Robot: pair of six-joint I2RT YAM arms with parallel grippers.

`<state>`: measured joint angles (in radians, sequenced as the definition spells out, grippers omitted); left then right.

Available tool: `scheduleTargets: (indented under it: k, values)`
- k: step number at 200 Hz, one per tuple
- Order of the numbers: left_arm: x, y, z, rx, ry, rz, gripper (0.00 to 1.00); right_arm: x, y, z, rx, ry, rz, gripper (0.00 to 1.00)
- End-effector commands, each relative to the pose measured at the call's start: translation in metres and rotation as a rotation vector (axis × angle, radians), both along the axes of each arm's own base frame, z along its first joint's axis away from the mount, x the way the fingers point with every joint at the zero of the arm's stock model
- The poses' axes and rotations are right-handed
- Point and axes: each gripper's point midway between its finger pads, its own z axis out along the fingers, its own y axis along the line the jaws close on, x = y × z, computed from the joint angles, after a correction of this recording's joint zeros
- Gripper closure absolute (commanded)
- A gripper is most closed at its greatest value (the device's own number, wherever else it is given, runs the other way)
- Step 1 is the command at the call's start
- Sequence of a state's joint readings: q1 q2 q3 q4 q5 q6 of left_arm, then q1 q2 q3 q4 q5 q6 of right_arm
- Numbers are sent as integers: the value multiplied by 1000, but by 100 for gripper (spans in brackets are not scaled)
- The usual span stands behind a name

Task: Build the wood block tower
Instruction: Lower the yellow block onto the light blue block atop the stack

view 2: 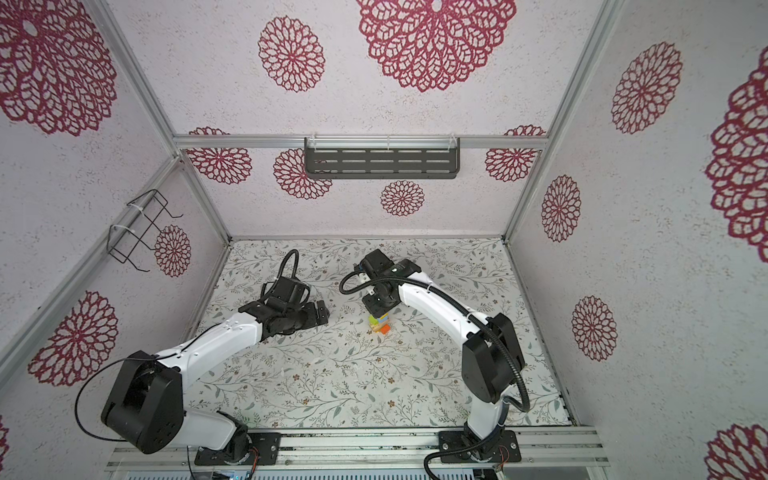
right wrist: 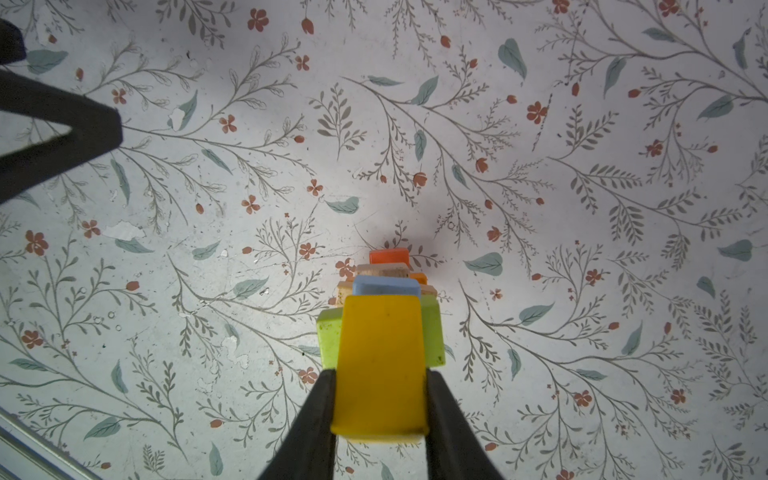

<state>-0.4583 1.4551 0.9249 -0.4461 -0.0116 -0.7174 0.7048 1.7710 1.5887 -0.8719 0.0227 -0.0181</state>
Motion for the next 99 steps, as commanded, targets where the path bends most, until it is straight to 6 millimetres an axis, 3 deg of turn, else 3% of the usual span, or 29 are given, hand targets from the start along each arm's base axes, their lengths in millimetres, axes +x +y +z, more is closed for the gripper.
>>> scheduleTargets:
  k: [1,99]
  values:
    - [5,-4,4,-4,-23,-11,3,5,-2,9,3,-27,-1,66]
    - [4,-5,2,-7,-20,-17,3,2,0,10,19,-17,6,65]
